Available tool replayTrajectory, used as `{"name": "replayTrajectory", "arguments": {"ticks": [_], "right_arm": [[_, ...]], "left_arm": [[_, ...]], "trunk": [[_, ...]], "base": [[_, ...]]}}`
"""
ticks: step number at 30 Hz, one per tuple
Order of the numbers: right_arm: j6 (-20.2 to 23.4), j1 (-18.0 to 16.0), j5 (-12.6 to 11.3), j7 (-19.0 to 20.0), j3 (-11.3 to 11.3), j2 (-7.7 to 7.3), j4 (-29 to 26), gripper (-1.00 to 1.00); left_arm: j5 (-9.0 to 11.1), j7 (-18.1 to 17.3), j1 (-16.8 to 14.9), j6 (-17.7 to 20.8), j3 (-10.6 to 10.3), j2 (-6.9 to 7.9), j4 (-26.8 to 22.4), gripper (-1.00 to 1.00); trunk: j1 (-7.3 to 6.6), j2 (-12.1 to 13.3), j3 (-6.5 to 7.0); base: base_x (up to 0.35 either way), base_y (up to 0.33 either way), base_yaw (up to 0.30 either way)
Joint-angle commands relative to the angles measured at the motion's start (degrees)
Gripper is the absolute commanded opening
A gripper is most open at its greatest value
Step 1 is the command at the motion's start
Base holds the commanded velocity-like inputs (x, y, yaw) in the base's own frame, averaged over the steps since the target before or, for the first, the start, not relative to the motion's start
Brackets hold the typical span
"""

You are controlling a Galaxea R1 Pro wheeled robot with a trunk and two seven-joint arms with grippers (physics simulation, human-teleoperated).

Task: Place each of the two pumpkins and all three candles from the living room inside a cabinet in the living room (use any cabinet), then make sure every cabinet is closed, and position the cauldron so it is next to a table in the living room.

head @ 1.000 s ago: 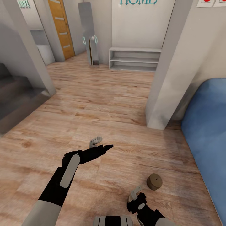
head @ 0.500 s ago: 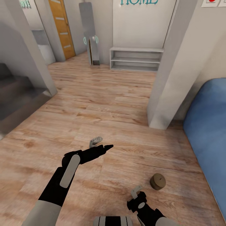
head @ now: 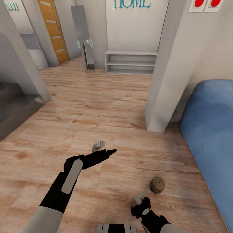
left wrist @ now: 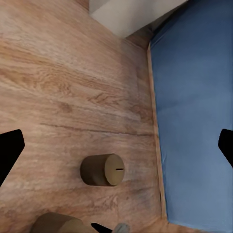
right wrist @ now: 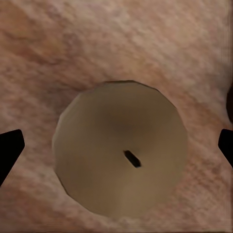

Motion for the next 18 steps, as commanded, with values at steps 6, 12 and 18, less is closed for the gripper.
{"name": "replayTrajectory", "arguments": {"ticks": [6, 12, 18], "right_arm": [[-0.17, 0.04, 0.0, 0.03, 0.06, 0.0, 0.01, 1.0], [-3.57, 0.04, -0.06, -0.08, -0.01, -0.09, 0.06, 1.0], [-8.3, 0.05, -0.22, -0.4, -0.09, -0.88, 0.51, 1.0]], "left_arm": [[0.0, 0.0, 0.0, 0.0, -1.22, 0.0, 0.0, 1.0], [0.0, 0.0, 0.0, 0.0, -3.31, 0.0, 0.0, 1.0], [-0.07, 0.0, 0.0, 0.0, -3.42, 0.0, 0.0, 1.0]], "trunk": [[0.0, 0.0, 0.05], [0.0, 0.0, 0.05], [0.0, 0.0, 0.05]], "base": [[0.0, 0.0, -0.025], [0.0, 0.0, -0.001], [0.0, 0.0, 0.0]]}}
